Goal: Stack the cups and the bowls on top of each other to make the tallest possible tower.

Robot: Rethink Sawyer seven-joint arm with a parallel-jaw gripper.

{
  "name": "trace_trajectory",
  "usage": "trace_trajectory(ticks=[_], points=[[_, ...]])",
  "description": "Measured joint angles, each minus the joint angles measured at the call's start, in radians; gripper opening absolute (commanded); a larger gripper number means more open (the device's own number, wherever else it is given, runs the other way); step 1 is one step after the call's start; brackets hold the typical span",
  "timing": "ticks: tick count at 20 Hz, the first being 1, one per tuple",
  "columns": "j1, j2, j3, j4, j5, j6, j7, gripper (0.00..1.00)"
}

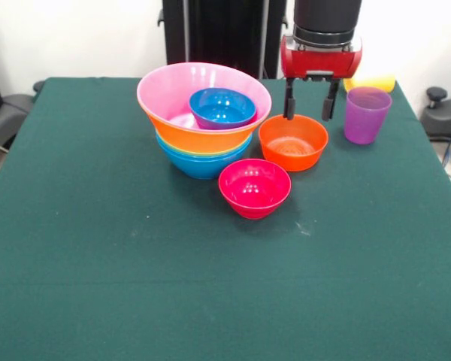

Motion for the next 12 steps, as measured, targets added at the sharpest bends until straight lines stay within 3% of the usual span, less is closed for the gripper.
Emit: trace_trajectory(ticks=[12], points=[[0.008,0.0,-0.032,0.0,0.018,0.0,0.0,1.0]])
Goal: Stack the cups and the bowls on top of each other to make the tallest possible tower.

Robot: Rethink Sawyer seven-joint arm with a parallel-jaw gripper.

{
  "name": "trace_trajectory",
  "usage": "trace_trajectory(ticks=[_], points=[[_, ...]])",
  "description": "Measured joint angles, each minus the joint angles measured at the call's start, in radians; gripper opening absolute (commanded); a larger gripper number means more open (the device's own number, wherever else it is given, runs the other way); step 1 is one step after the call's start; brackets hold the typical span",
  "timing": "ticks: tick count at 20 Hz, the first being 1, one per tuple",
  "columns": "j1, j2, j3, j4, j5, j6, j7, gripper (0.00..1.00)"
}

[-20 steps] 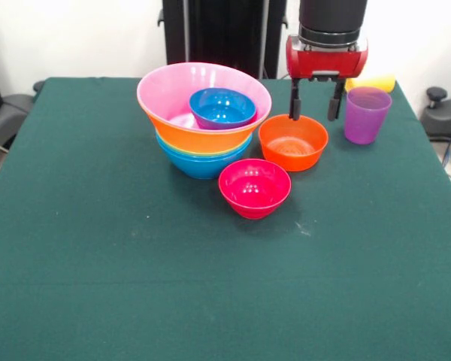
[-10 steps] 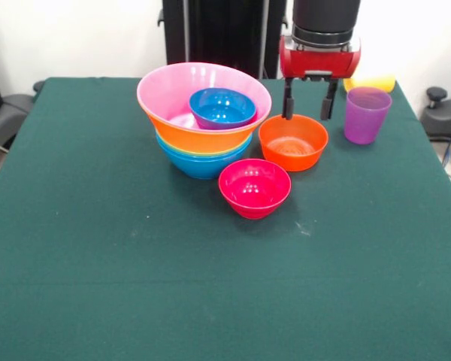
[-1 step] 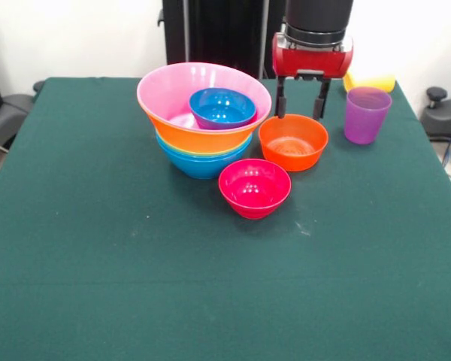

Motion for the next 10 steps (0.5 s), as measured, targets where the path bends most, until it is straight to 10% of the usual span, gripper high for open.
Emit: trace_trajectory(ticks=[10], points=[[0.008,0.0,-0.007,0.0,0.015,0.0,0.0,1.0]])
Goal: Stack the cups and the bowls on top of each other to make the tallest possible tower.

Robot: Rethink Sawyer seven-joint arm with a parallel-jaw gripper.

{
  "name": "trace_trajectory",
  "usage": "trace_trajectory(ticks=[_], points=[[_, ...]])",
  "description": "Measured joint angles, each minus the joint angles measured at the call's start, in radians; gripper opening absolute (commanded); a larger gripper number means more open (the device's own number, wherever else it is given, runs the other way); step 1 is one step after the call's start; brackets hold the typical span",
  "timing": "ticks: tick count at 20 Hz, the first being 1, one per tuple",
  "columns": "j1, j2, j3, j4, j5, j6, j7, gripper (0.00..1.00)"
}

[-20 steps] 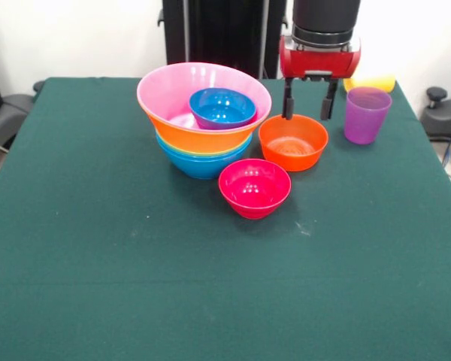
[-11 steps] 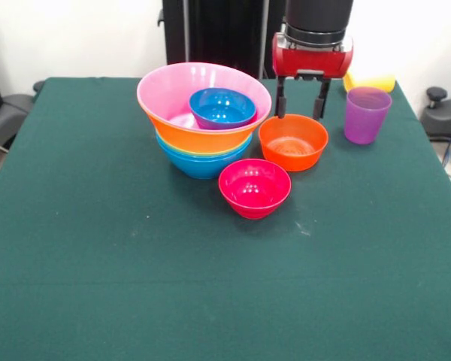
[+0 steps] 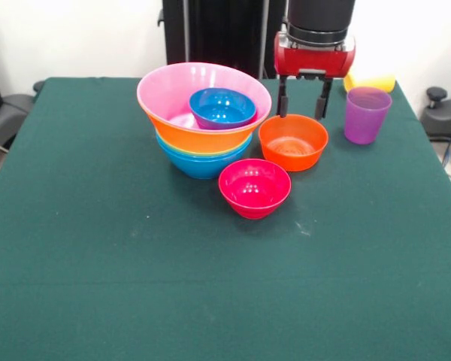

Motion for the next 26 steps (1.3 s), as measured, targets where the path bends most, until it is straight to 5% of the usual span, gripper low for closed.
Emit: trace_trajectory(ticks=[12,26], points=[[0.011,0.028,-0.005,0.0,0.01,-0.01,0.0,1.0],[0.097,0.099,-0.062,-0.001,0.013,-0.103,0.0,1.0]])
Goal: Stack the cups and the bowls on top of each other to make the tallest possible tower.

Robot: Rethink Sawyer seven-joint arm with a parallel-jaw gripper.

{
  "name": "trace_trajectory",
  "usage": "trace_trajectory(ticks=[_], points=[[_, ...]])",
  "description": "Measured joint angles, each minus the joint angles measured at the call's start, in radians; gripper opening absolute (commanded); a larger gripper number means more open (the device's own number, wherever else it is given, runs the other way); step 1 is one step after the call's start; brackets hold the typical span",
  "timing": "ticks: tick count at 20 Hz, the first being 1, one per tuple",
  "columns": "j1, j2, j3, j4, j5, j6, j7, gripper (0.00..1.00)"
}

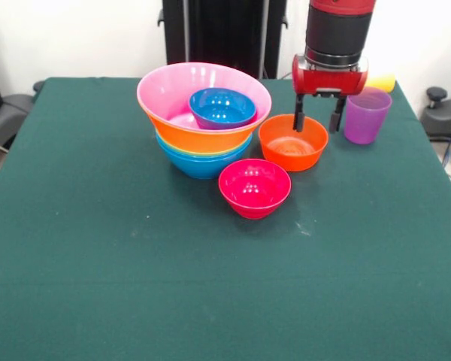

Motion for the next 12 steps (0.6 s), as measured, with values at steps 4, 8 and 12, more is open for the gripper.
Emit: trace_trajectory(ticks=[4,8,12], points=[[0.005,0.021,-0.012,0.0,0.006,-0.014,0.0,1.0],[0.005,0.04,-0.021,-0.001,0.012,-0.03,0.0,1.0],[0.005,0.066,-0.041,-0.001,0.022,-0.061,0.0,1.0]])
